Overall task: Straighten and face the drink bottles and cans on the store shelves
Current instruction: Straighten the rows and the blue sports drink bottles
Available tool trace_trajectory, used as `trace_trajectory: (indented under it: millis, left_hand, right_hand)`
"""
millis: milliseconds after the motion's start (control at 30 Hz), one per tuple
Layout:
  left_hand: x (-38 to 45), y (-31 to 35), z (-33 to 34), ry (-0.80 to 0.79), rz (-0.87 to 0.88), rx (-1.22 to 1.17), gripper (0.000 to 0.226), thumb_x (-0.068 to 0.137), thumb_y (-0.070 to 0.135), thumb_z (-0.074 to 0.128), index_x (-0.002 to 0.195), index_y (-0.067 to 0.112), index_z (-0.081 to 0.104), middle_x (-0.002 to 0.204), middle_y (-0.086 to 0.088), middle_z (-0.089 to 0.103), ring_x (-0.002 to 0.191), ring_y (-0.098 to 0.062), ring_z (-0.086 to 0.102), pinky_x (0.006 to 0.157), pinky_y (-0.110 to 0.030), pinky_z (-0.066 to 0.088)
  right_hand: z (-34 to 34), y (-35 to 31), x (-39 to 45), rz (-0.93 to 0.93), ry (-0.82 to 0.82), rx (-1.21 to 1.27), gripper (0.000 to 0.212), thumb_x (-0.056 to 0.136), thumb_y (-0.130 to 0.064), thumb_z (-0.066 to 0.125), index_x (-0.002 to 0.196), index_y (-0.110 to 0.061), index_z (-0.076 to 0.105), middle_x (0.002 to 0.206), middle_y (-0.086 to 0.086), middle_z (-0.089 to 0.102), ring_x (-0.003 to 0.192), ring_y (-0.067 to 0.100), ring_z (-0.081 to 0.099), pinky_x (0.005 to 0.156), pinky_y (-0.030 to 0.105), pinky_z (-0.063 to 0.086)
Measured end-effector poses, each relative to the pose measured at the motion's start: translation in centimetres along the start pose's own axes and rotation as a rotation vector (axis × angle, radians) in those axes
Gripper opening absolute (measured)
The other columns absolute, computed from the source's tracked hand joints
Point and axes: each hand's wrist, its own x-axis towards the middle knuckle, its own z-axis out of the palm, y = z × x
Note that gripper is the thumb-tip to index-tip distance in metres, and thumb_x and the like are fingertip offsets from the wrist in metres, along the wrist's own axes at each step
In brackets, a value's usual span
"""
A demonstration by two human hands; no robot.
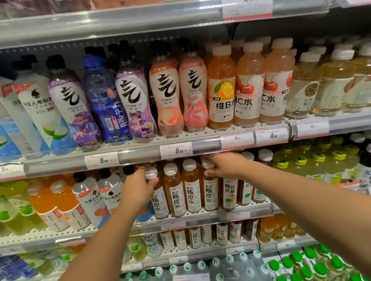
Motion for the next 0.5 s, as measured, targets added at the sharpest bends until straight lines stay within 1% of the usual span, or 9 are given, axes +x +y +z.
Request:
trace_trajectory:
  millis: [67,133,167,200,233,267,333,400,500]
  left_hand:
    - [-0.2,0.0,0.3,0.021,0.018,-0.008,0.033,0.098,0.036,0.062,0.120,0.012,0.057,0.100,-0.009,0.069,0.093,-0.030,0.064,0.073,-0.036,0.048]
    - [-0.3,0.0,0.5,0.043,0.039,0.013,0.034,0.098,0.036,0.061,0.122,0.012,0.058,0.106,-0.011,0.069,0.098,-0.031,0.065,0.074,-0.036,0.049]
    - [-0.3,0.0,0.5,0.047,0.042,0.021,0.034,0.099,0.036,0.060,0.123,0.013,0.058,0.108,-0.011,0.069,0.100,-0.032,0.064,0.075,-0.037,0.049]
    - [-0.2,0.0,0.5,0.046,0.039,0.026,0.034,0.099,0.037,0.060,0.124,0.013,0.058,0.110,-0.012,0.069,0.101,-0.032,0.064,0.076,-0.037,0.049]
    - [-0.2,0.0,0.5,0.045,0.037,0.030,0.035,0.099,0.037,0.059,0.125,0.013,0.058,0.110,-0.012,0.069,0.102,-0.033,0.064,0.076,-0.038,0.049]
    - [-0.2,0.1,0.5,0.043,0.040,0.037,0.036,0.100,0.037,0.059,0.126,0.014,0.058,0.111,-0.012,0.069,0.103,-0.033,0.064,0.078,-0.039,0.050]
    - [-0.1,0.0,0.5,0.043,0.048,0.055,0.037,0.100,0.038,0.058,0.128,0.014,0.058,0.112,-0.012,0.069,0.104,-0.033,0.064,0.082,-0.041,0.052]
    - [0.0,-0.1,0.4,0.043,0.054,0.074,0.037,0.100,0.038,0.058,0.128,0.015,0.058,0.112,-0.012,0.069,0.104,-0.033,0.064,0.084,-0.042,0.053]
    - [0.0,0.1,0.4,0.039,0.047,0.093,0.036,0.100,0.039,0.057,0.127,0.015,0.058,0.112,-0.012,0.068,0.104,-0.033,0.063,0.084,-0.042,0.053]
  right_hand:
    - [0.1,-0.3,-0.1,0.015,0.005,-0.009,0.071,0.094,-0.051,0.063,0.154,-0.026,0.035,0.151,0.002,0.051,0.133,0.028,0.052,0.099,0.038,0.047]
    - [0.4,-1.0,0.1,0.013,0.026,-0.034,0.071,0.093,-0.058,0.062,0.150,-0.023,0.039,0.139,0.004,0.060,0.125,0.027,0.058,0.088,0.037,0.051]
    - [0.5,-1.5,0.4,0.006,0.042,-0.030,0.070,0.092,-0.058,0.063,0.148,-0.023,0.040,0.132,0.005,0.063,0.120,0.026,0.060,0.083,0.035,0.051]
    - [0.6,-2.1,0.8,-0.001,0.058,-0.007,0.070,0.091,-0.057,0.064,0.148,-0.023,0.040,0.130,0.004,0.064,0.118,0.026,0.061,0.080,0.034,0.050]
    - [0.8,-2.7,1.2,-0.001,0.063,0.030,0.073,0.090,-0.057,0.066,0.149,-0.025,0.039,0.133,0.003,0.062,0.119,0.025,0.060,0.083,0.035,0.050]
    - [1.0,-3.3,1.7,0.009,0.049,0.066,0.075,0.088,-0.057,0.068,0.149,-0.025,0.039,0.137,0.003,0.060,0.121,0.026,0.058,0.089,0.038,0.052]
    - [1.3,-3.9,2.7,0.049,-0.003,0.125,0.078,0.085,-0.056,0.072,0.149,-0.025,0.040,0.143,0.003,0.057,0.126,0.026,0.056,0.099,0.043,0.051]
    - [1.5,-3.8,3.4,0.069,-0.046,0.167,0.078,0.086,-0.053,0.073,0.151,-0.025,0.041,0.149,0.004,0.052,0.132,0.027,0.051,0.106,0.042,0.047]
    - [1.2,-3.2,3.9,0.031,-0.090,0.195,0.082,0.088,-0.047,0.076,0.156,-0.026,0.035,0.159,0.004,0.041,0.143,0.029,0.040,0.117,0.043,0.037]
